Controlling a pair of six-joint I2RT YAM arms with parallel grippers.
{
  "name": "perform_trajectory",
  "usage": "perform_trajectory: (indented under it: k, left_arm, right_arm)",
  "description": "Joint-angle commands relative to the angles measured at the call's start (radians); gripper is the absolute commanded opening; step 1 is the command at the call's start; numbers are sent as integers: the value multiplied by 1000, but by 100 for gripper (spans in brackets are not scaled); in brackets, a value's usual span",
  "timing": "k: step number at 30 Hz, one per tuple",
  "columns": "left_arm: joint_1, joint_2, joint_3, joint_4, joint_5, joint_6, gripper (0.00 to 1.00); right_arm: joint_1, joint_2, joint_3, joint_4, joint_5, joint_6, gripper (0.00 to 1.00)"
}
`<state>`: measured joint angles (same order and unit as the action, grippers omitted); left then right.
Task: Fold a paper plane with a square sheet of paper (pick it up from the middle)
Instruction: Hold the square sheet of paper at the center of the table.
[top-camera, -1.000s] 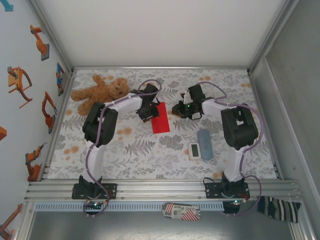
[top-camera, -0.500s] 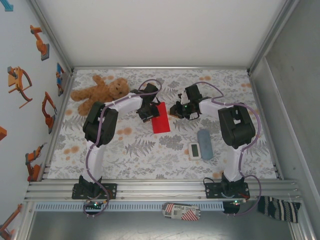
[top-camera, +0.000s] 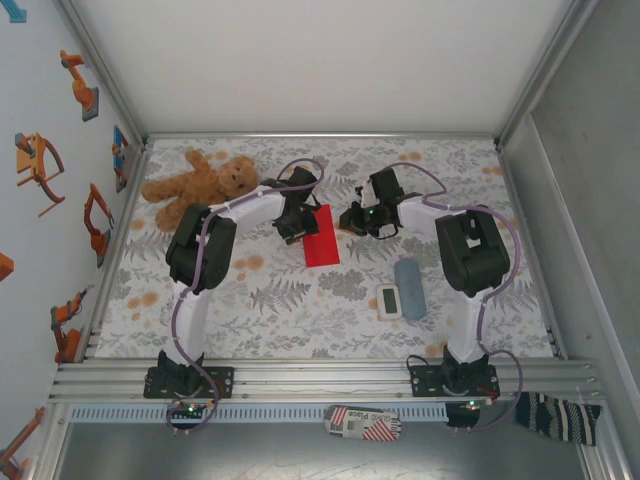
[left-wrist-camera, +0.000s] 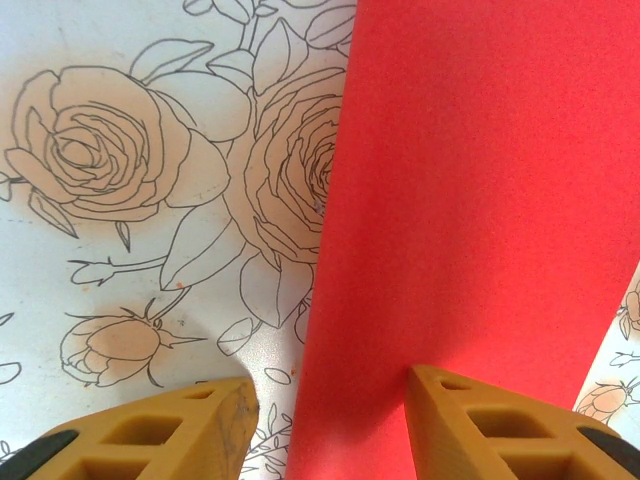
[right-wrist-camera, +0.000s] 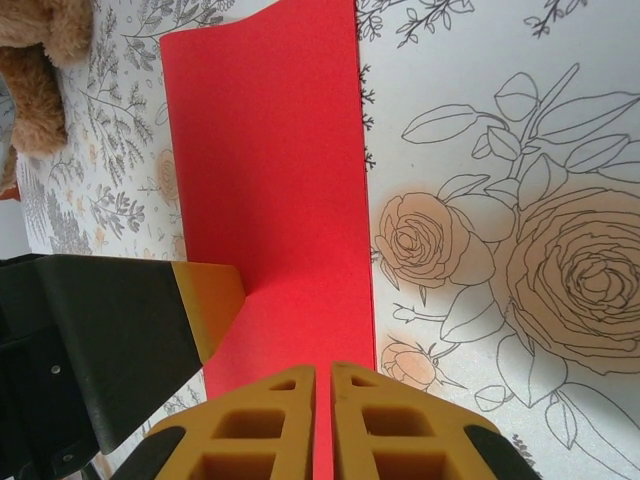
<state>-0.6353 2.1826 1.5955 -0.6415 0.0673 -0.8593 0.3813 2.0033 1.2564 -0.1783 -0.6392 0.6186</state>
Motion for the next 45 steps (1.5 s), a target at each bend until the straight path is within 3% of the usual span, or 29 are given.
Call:
perform_trajectory:
  k: [1, 18, 31, 36, 39, 45]
  left_arm:
    - [-11, 237, -106, -24, -20, 21, 47]
    - [-11, 239, -101, -26, -22, 23, 48]
    - [4, 233, -58, -41, 31, 38, 48]
    - [21, 112, 68, -138, -61, 85, 52]
    - [45, -1, 57, -138, -101, 92, 55]
    - [57, -259, -89, 56, -11, 118, 60]
  right_arm:
    - [15, 27, 34, -11, -26, -16, 12]
    - [50, 151, 124, -23, -79, -15, 3]
    - [48, 203, 68, -74, -4, -34, 0]
    - [48, 222, 45, -109, 55, -41, 0]
    - [48, 232, 44, -123, 78, -42, 0]
    - [49, 233, 46, -135, 93, -40, 0]
